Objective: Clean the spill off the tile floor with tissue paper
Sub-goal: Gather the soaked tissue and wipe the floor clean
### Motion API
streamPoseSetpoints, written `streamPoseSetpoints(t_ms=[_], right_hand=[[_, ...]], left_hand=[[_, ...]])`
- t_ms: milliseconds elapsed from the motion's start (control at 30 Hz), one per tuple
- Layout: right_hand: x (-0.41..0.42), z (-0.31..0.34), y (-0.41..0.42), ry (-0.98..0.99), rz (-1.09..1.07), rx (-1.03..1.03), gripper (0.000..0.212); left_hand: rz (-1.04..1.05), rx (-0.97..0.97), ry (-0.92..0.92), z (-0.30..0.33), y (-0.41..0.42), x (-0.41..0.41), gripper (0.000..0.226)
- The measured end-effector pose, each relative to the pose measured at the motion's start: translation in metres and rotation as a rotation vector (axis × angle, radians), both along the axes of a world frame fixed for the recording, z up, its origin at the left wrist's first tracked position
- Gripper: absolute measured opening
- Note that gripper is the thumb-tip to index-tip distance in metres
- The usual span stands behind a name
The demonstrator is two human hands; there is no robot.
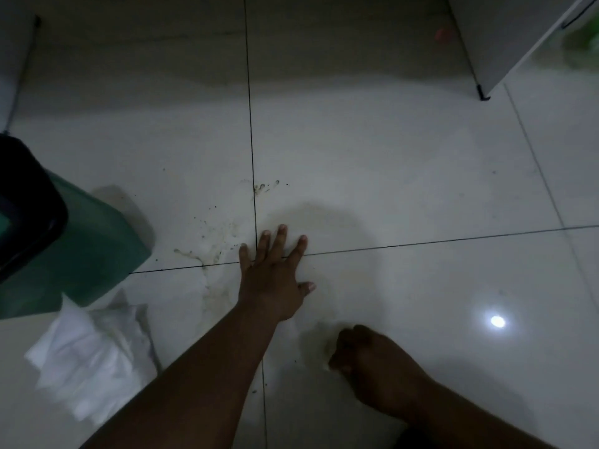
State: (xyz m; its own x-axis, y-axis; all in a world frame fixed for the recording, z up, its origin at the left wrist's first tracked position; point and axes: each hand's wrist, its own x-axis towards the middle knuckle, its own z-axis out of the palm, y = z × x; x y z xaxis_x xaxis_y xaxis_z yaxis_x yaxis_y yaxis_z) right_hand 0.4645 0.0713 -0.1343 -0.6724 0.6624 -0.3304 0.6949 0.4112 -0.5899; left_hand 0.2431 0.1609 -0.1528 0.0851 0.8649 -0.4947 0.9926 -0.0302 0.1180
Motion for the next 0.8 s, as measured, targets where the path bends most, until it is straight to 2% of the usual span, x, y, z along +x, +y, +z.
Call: streamPoseSetpoints(t_ms=[100, 167, 233, 333, 400, 500, 567, 600, 667, 767, 800], right_hand=[[0.001, -0.001, 0.009, 0.035, -0.357, 0.118, 0.026], [-0.001, 0.000, 0.009, 0.024, -0.406, 0.141, 0.027], [-0.007, -0.001, -0.001, 0.017, -0.193, 0.118, 0.024], [-0.018, -0.005, -0.016, -0.032, 0.208, -0.095, 0.028], [-0.027, -0.006, -0.015, -0.051, 0.268, -0.128, 0.028], [-0.035, -0.002, 0.004, -0.013, -0.063, -0.002, 0.024], [-0.035, -0.001, 0.014, -0.001, -0.257, 0.104, 0.030], [-0.039, -0.001, 0.014, 0.003, -0.301, 0.115, 0.033], [-0.048, -0.002, 0.004, 0.002, -0.234, 0.133, 0.032], [-0.065, -0.003, -0.015, -0.026, 0.045, 0.106, 0.028], [-0.068, -0.004, -0.015, -0.043, 0.076, 0.085, 0.029]], left_hand=[[-0.003, 0.004, 0.012, -0.002, 0.001, -0.003, 0.088], [-0.006, -0.001, 0.014, -0.002, 0.001, -0.003, 0.089], [-0.010, -0.012, 0.013, -0.001, 0.001, -0.003, 0.089], [0.001, -0.031, 0.016, 0.004, 0.004, 0.000, 0.090], [0.005, -0.059, 0.007, 0.009, 0.010, 0.001, 0.088], [0.023, -0.055, -0.081, 0.017, 0.020, -0.006, 0.081], [0.099, 0.044, -0.157, 0.019, 0.019, -0.018, 0.083], [0.146, 0.096, -0.172, 0.020, 0.013, -0.031, 0.088], [0.233, 0.116, -0.193, 0.023, -0.006, -0.058, 0.110], [0.348, -0.014, -0.190, 0.026, -0.044, -0.101, 0.155], [0.350, -0.060, -0.155, 0.026, -0.057, -0.112, 0.165]])
